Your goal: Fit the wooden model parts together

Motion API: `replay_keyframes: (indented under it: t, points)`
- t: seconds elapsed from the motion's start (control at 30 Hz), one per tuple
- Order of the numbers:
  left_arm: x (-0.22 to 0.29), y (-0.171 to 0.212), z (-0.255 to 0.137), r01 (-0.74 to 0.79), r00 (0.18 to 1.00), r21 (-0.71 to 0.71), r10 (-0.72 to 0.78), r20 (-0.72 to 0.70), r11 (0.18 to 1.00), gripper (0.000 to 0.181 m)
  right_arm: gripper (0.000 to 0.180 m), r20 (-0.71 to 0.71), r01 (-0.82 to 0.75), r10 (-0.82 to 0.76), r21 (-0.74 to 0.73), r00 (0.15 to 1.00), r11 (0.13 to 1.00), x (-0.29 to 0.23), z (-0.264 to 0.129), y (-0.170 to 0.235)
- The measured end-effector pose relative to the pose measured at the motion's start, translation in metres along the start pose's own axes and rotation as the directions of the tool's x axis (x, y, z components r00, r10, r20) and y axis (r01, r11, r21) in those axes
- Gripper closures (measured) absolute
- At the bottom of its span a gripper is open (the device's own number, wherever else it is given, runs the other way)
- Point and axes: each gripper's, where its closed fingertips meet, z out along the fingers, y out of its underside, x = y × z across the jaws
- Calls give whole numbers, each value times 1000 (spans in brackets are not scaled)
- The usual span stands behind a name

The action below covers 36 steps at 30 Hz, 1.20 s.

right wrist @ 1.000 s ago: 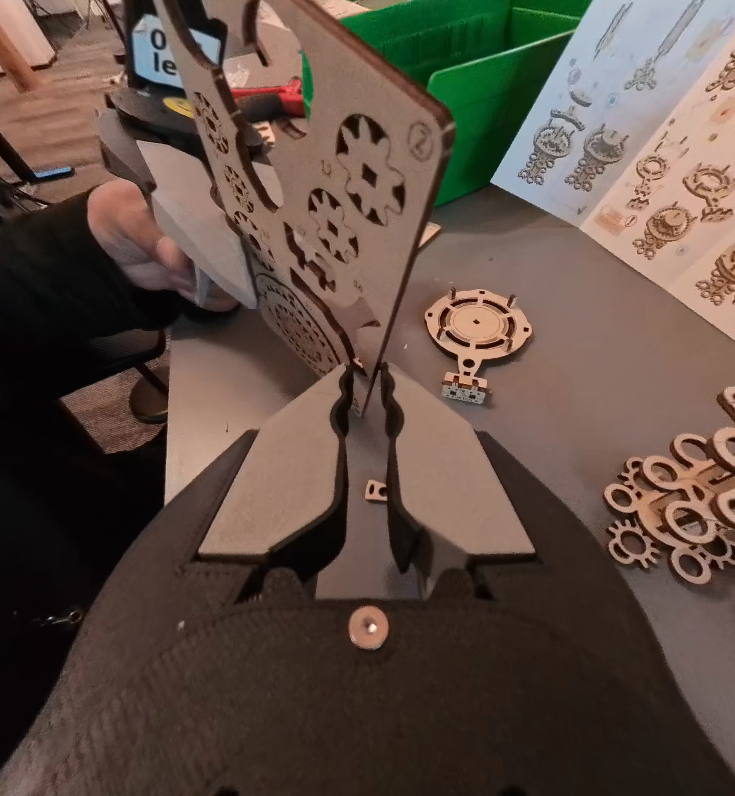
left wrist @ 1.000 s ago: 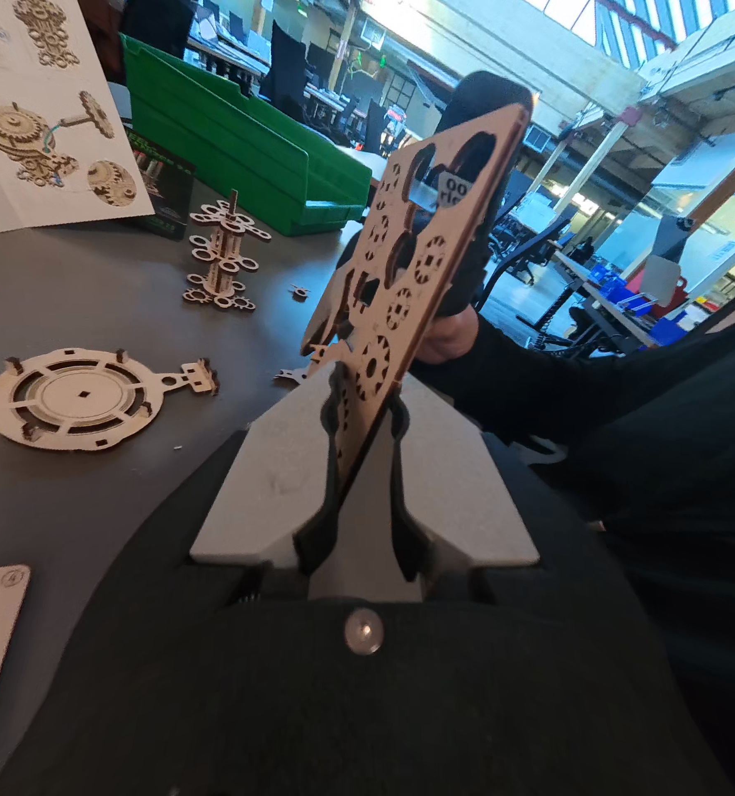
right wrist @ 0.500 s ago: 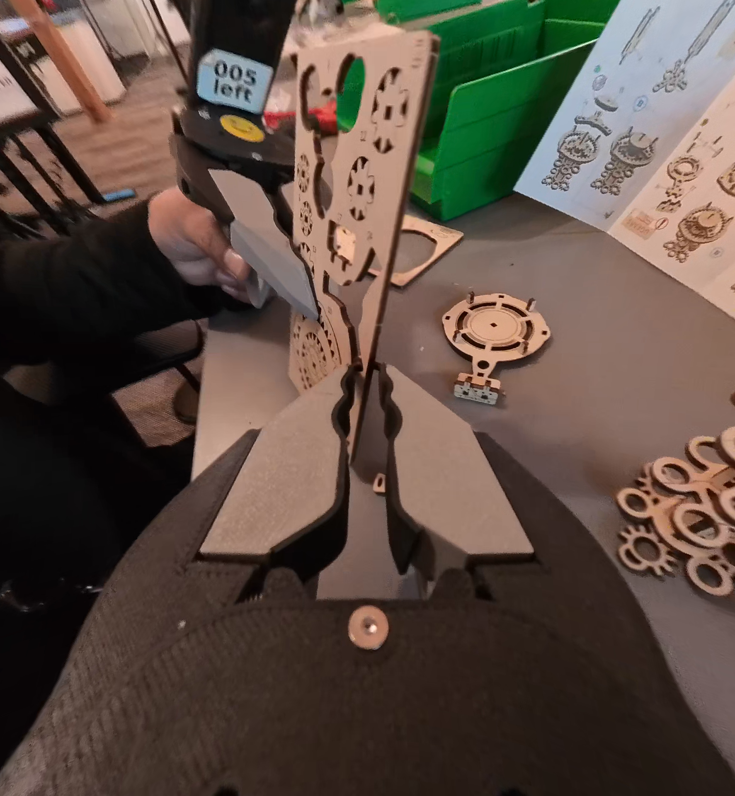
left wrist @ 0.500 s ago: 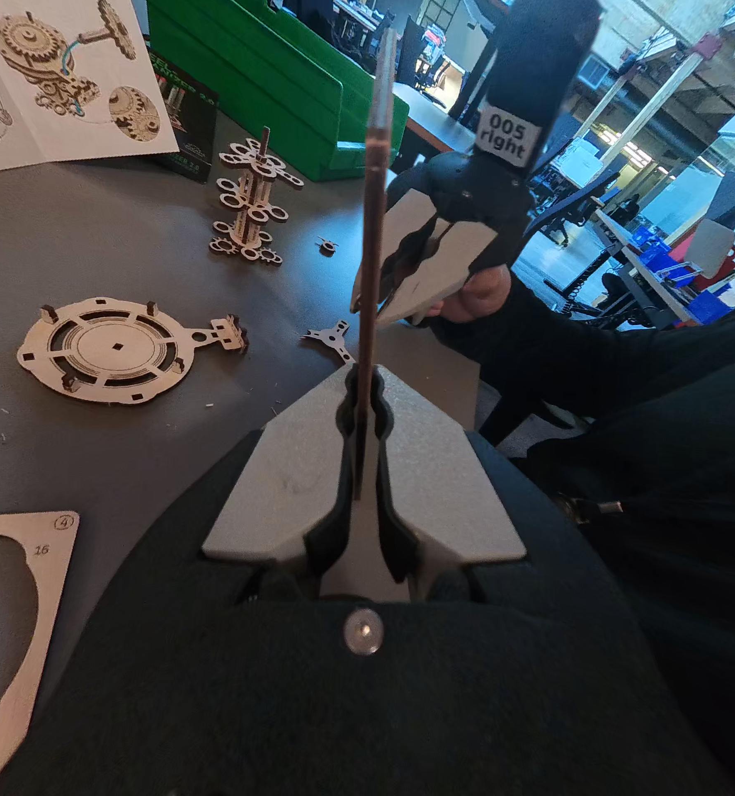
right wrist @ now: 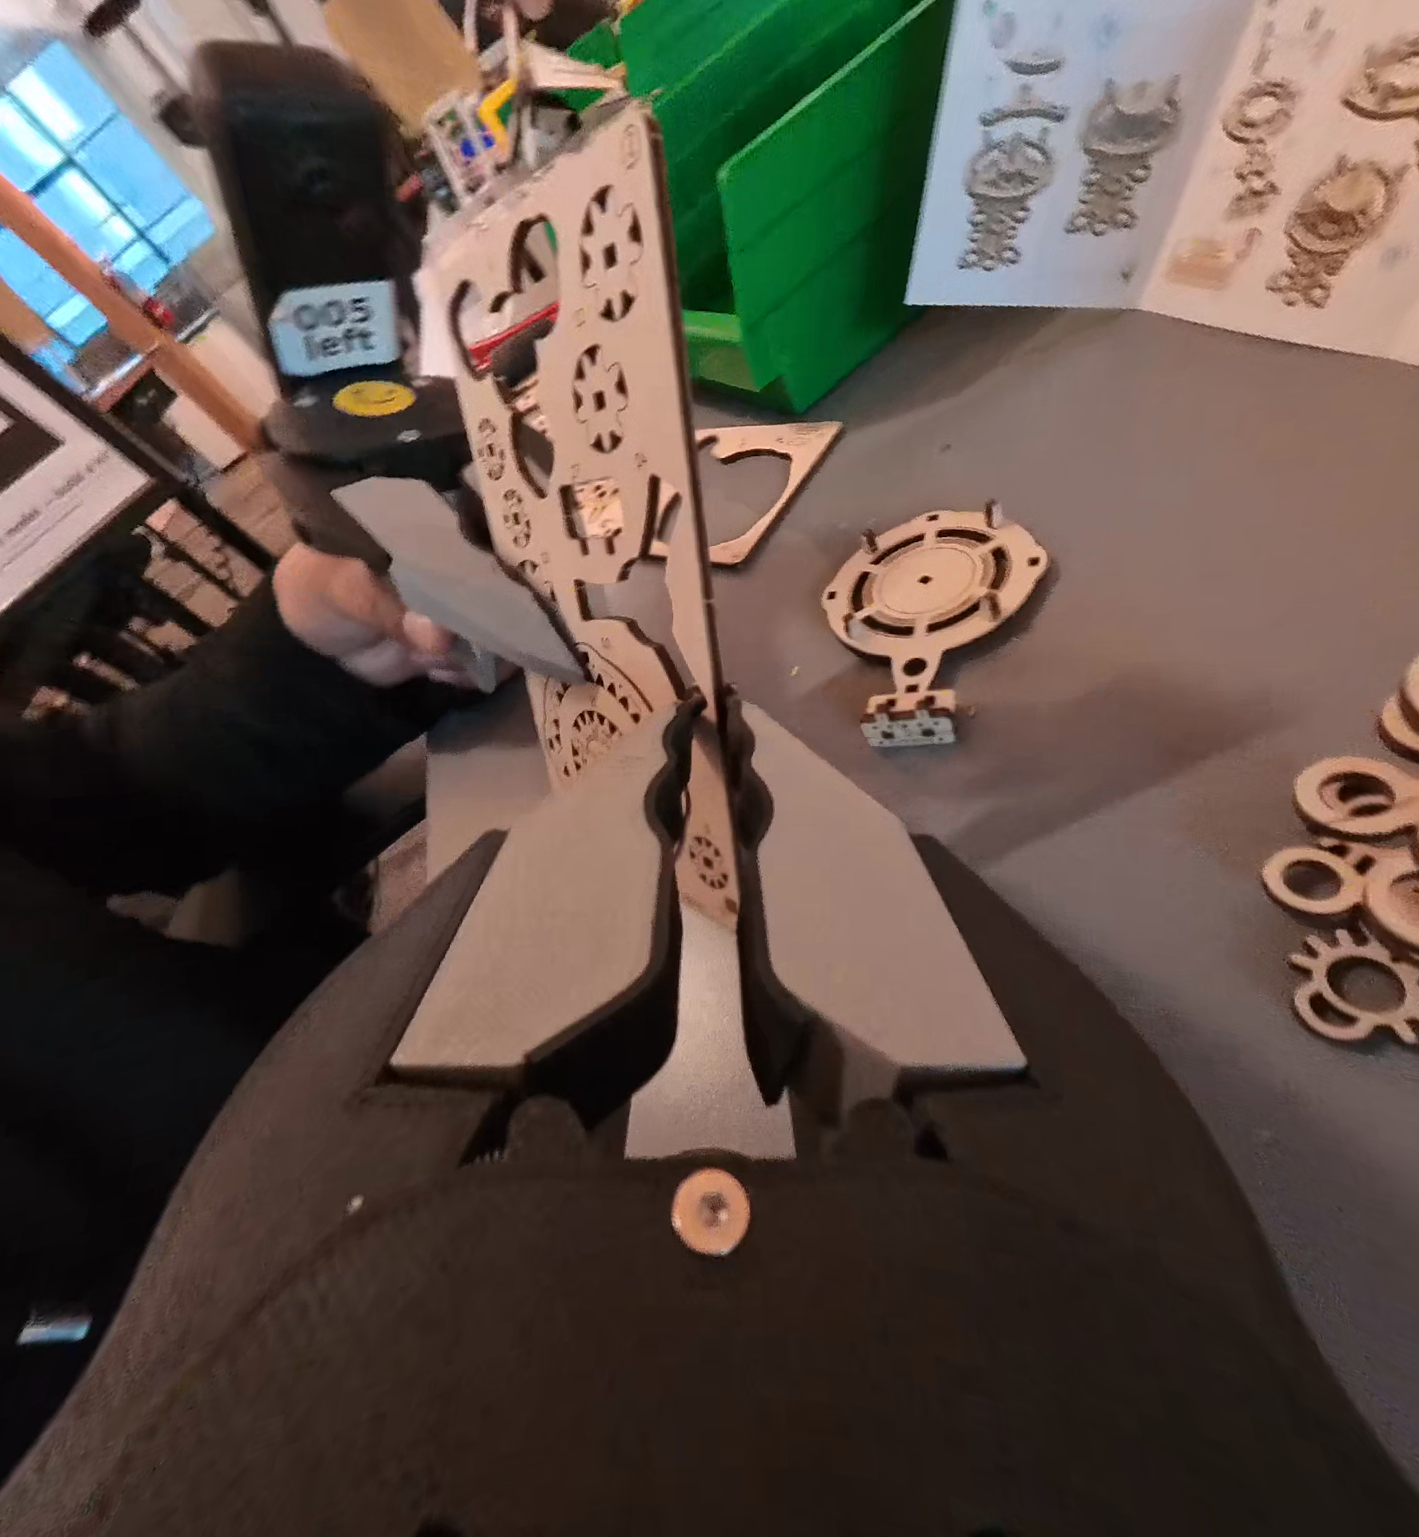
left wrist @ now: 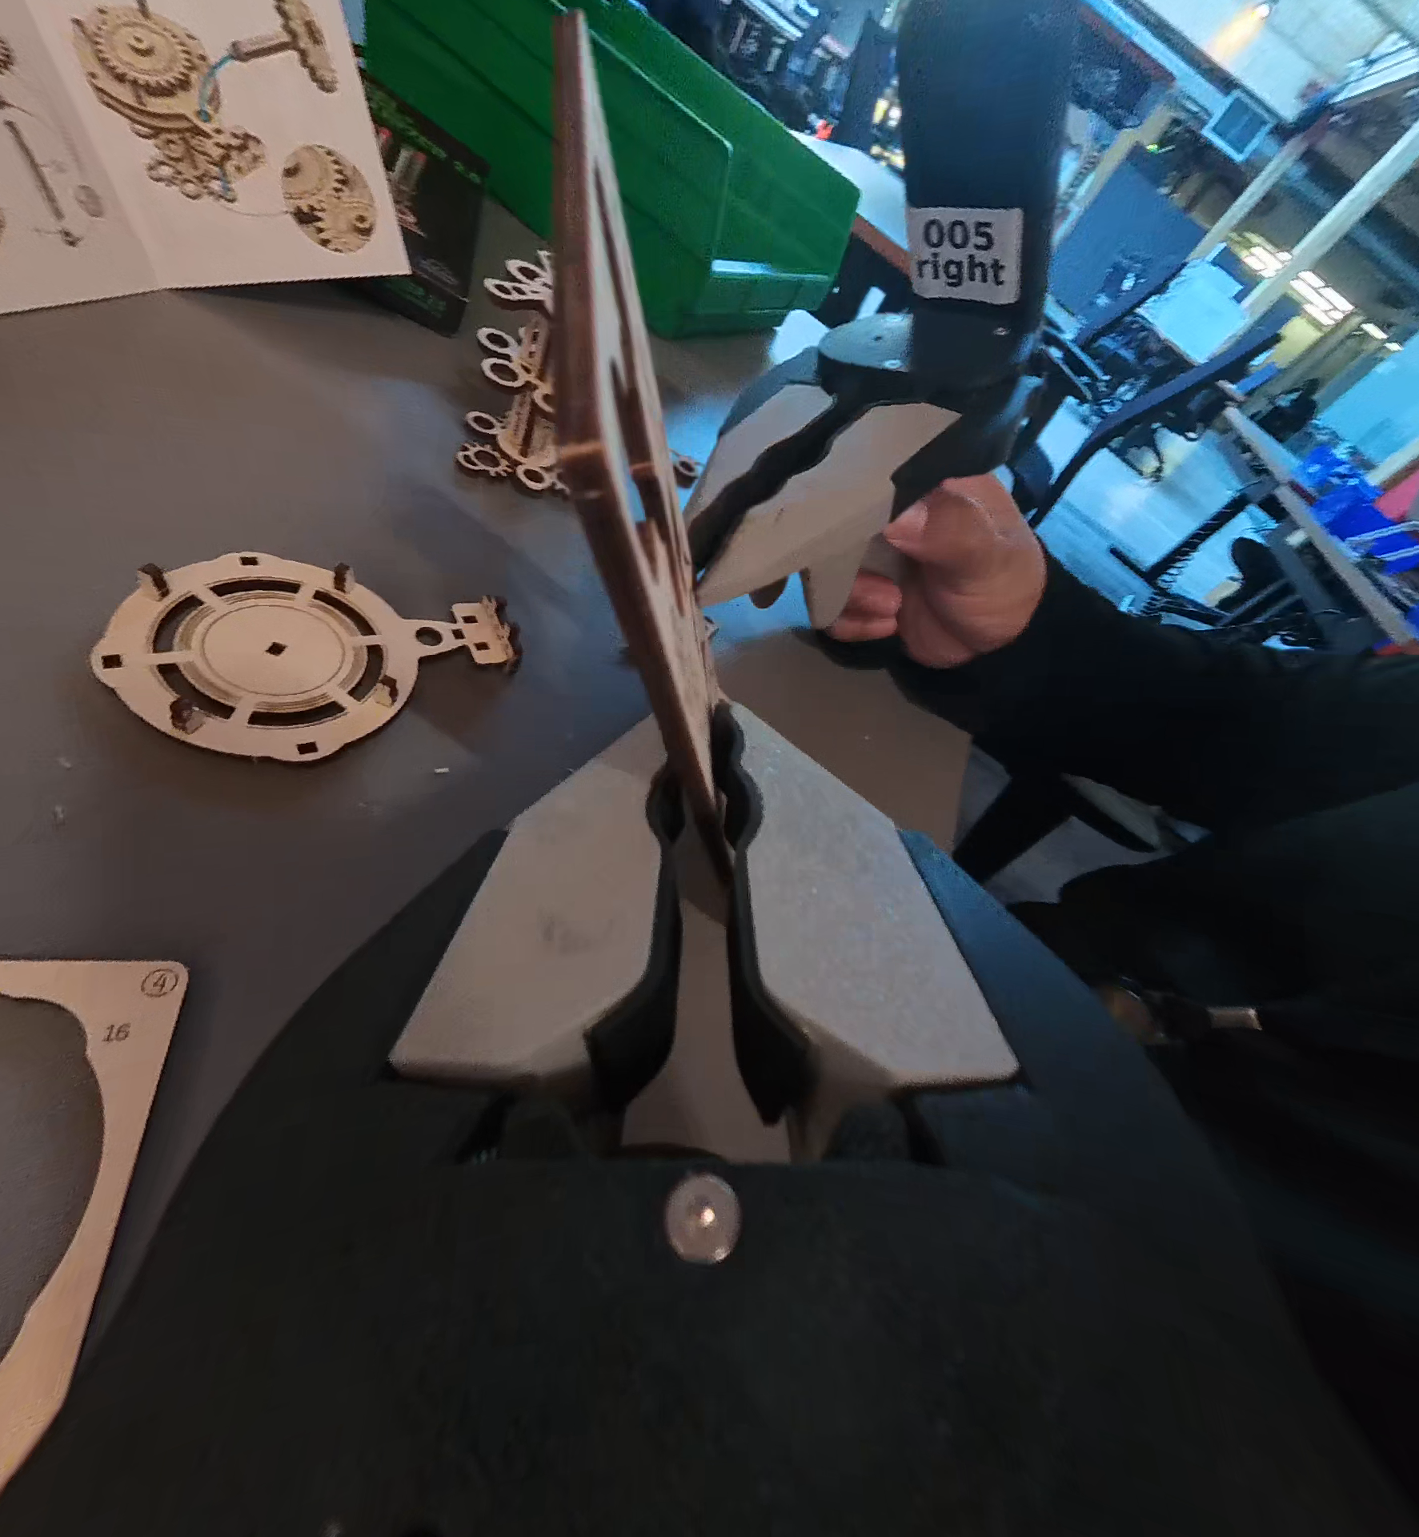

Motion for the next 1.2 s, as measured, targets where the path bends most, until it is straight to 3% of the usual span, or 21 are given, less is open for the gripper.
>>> replay_keyframes:
  t: [0.17,0.3,0.4,0.47,0.6,0.7,0.87,0.97,1.2]
  points:
    - [-6,2,10,-87,986,-34,91,141,996,175,178,-203,25,-26,-7,979,1000,21,8,-2]
    - [-10,-4,6,-29,992,15,26,125,999,177,179,-299,223,-221,-28,928,974,18,7,-12]
    - [-11,-13,-5,32,997,97,-39,67,995,180,174,-196,259,-239,87,951,962,-1,-8,-28]
    - [-13,-13,-13,22,998,104,-28,57,994,180,167,-119,211,-192,173,974,962,-7,-22,-37]
    - [-9,-17,-42,123,989,165,-108,-100,979,180,155,-14,118,-118,236,993,965,-7,-47,-39]
    - [-12,-3,-58,181,976,94,-167,-137,979,180,154,-84,164,-150,192,985,968,3,-55,-28]
    - [-31,12,-66,132,991,12,-132,22,991,179,157,-184,264,-252,43,950,963,15,-44,-7]
    - [-36,21,-58,136,990,-63,-133,48,989,175,158,-229,287,-293,-59,928,956,26,-32,5]
    - [-37,18,-56,116,992,-63,-112,51,991,174,159,-252,321,-347,-139,903,937,29,-27,14]
